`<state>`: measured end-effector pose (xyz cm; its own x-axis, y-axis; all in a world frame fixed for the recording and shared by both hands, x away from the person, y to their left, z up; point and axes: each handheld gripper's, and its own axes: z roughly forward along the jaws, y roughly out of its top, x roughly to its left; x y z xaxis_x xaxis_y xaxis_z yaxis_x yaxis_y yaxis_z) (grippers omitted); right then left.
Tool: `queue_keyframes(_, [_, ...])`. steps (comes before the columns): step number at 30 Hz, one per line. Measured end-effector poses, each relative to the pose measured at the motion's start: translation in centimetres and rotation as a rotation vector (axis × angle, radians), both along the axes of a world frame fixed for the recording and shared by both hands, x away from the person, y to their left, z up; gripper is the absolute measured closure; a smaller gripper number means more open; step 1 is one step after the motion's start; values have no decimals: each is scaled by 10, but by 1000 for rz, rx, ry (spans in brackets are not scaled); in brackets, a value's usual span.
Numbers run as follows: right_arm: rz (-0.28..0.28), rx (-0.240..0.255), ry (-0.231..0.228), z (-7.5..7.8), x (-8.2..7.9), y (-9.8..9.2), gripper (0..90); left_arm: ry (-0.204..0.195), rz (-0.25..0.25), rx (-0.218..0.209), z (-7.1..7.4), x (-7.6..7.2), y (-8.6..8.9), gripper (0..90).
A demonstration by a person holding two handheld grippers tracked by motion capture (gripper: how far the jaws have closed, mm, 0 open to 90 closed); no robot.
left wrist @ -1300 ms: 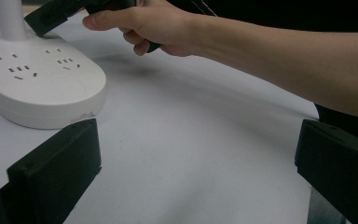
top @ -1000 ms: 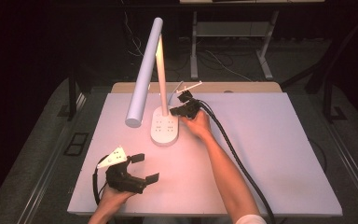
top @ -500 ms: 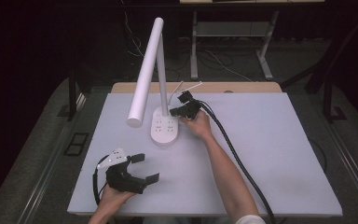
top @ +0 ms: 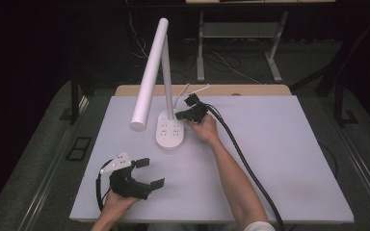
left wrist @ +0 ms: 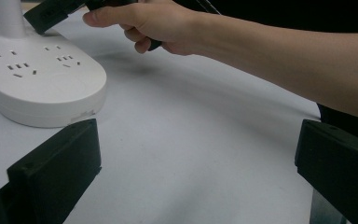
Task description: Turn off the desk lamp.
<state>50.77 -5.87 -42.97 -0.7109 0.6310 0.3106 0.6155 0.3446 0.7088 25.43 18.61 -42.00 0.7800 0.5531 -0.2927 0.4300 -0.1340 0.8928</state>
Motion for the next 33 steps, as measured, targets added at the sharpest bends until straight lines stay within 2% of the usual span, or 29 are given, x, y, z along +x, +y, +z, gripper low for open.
queue_keyframes(12, [0,-6,-2,1,0,0,900,1,0,0,0,-1,-1,0])
queue_keyframes(17, [0,-25,-19,1,-2,2,900,-3,-5,4,0,-2,-1,0])
queue_keyframes(24, [-3,-27,-17,2,-2,2,900,-1,-2,0,0,-1,0,0])
queue_keyframes(28, [-14,-10,-11,2,-1,0,900,-1,0,-2,0,-1,1,0])
queue_keyframes(33, [-12,-28,-10,4,-3,-4,900,0,0,-2,0,-1,1,0])
